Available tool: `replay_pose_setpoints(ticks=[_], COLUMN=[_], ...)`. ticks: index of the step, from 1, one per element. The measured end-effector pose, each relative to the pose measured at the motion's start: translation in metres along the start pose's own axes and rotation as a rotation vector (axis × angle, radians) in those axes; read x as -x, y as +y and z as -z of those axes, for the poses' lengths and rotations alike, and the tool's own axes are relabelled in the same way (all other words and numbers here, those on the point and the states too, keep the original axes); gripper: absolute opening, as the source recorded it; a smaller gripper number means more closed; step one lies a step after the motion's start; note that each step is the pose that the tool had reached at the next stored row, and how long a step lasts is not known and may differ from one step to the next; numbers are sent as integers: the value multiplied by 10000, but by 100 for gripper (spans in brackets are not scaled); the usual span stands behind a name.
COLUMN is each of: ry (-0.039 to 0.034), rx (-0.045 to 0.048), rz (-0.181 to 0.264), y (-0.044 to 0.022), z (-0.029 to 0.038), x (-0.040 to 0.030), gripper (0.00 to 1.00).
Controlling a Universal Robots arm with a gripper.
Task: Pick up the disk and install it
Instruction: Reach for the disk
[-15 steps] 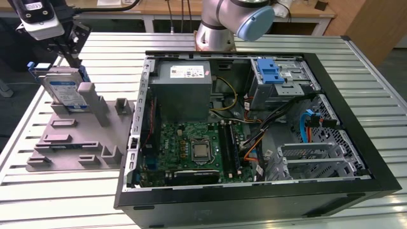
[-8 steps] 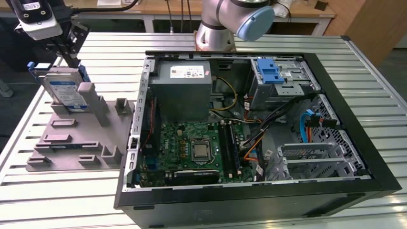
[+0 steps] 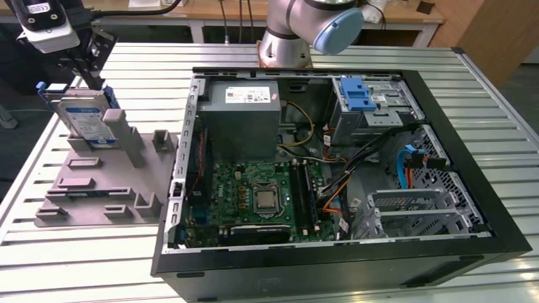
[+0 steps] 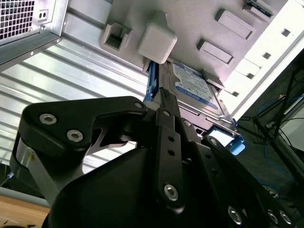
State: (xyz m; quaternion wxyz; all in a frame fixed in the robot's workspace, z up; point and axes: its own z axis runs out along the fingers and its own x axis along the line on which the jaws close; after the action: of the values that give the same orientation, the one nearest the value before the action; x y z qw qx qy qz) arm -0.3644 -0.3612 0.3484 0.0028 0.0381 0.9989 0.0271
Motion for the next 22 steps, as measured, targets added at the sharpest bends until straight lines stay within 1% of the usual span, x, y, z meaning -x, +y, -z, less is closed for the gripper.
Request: replay_pose_setpoints(ticks=[11, 12, 22], ry=[8, 21, 33], rx=[0, -1, -2], rz=[0, -1, -2], y=[-3, -6, -7], z=[-1, -2, -3], x=[-40, -100, -131], gripper=[11, 11, 11])
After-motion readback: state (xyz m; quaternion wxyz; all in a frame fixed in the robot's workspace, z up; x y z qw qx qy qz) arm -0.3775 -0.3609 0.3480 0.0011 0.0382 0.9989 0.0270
